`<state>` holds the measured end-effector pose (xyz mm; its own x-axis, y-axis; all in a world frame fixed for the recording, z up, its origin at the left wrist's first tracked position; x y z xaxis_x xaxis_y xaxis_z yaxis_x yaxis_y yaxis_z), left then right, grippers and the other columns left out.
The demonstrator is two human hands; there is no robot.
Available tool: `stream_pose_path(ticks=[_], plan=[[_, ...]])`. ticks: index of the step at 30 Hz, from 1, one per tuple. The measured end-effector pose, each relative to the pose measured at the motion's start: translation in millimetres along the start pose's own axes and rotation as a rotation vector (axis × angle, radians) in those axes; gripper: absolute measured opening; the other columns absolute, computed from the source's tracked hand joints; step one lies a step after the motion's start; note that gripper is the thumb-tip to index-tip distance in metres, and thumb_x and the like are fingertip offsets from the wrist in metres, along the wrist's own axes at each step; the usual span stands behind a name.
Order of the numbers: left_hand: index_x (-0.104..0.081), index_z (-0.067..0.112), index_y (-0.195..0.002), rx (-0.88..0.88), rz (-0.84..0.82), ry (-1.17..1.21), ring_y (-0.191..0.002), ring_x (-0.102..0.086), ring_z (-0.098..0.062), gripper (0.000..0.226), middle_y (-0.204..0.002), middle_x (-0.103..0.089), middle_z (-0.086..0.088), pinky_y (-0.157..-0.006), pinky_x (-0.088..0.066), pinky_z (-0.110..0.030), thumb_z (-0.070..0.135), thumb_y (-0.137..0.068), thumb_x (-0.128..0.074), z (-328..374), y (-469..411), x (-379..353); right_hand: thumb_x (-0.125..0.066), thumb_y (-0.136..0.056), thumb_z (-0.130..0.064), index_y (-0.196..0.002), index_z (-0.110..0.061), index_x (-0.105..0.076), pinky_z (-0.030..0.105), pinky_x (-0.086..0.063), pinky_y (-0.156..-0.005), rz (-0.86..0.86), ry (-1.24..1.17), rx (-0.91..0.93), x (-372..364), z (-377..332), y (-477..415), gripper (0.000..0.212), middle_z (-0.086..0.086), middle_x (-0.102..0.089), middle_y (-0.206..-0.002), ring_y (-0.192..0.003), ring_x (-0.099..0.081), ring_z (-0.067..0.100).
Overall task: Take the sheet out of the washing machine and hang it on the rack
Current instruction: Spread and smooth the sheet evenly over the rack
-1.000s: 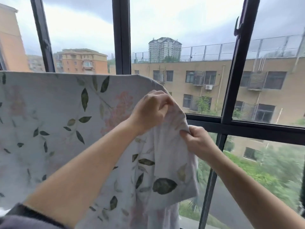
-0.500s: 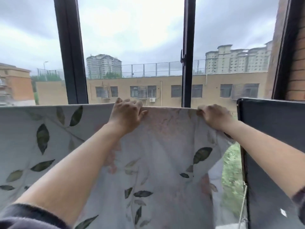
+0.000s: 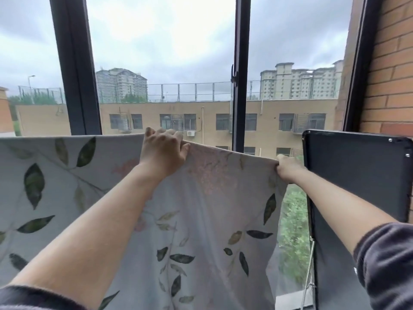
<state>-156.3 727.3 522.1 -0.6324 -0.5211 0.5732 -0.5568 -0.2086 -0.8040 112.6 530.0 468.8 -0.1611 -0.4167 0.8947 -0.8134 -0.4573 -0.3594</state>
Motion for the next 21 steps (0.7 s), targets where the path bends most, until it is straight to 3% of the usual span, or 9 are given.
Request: stream_pose_path(ticks=[3,10,15,18,21], plan=[[-0.057,0.015,-0.090,-0.001,0.012,0.009,-0.094,-0.054,-0.026,0.030,-0.094,-0.063,-0.005,-0.089,-0.028,-0.038,0.040,-0.093,-0.042,0,2,-1,-0.034,-0.088,-0.003,-0.093,-0.008,-0.048,0.035,-0.042,-0.069,0.092,-0.092,0.021,8,6,-7,0.016,0.021,-0.058,-0.101,-0.086,-0.052,0.032],[-0.057,0.015,-0.091,0.002,0.024,-0.011,-0.093,-0.056,-0.025,0.029,-0.096,-0.064,-0.004,-0.090,-0.029,-0.039,0.041,-0.093,-0.043,-1,1,2,-0.034,-0.089,0.003,-0.090,-0.012,-0.038,0.034,-0.038,-0.066,0.234,0.245,0.311,35,21,-17,0.016,0.015,-0.059,-0.097,-0.078,-0.055,0.030],[-0.054,0.022,-0.089,0.036,-0.062,-0.032,-0.090,-0.059,-0.023,0.025,-0.094,-0.065,0.000,-0.092,-0.032,-0.040,0.043,-0.093,-0.042,2,-8,7,-0.038,-0.094,-0.005,-0.091,-0.006,-0.055,0.041,-0.050,-0.074,0.292,0.066,0.254,41,32,-37,0.017,0.021,-0.063,-0.097,-0.084,-0.058,0.035],[-0.060,0.020,-0.084,0.137,-0.144,0.122,-0.089,-0.058,-0.026,0.018,-0.086,-0.063,-0.003,-0.093,-0.035,-0.042,0.034,-0.091,-0.051,5,-24,12,-0.043,-0.098,-0.019,-0.097,-0.008,-0.061,0.036,-0.041,-0.070,0.336,-0.102,0.185,48,36,-49,0.021,0.019,-0.064,-0.100,-0.091,-0.057,0.036],[-0.062,0.016,-0.086,0.194,-0.070,0.228,-0.085,-0.060,-0.029,0.017,-0.084,-0.066,-0.007,-0.091,-0.037,-0.041,0.029,-0.091,-0.054,7,-29,8,-0.044,-0.098,-0.025,-0.096,-0.006,-0.059,0.037,-0.041,-0.072,0.360,-0.219,0.137,51,43,-59,0.024,0.019,-0.063,-0.103,-0.095,-0.056,0.036]])
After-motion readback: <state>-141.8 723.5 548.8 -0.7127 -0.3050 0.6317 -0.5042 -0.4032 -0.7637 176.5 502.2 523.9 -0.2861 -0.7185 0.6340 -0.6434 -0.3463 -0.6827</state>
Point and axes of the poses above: each hand's wrist, its own y-axis away from the middle knuckle, its own x-axis out of the back of the hand, z = x × y, the point moved 2 cm from there along -y, towards the middle knuckle
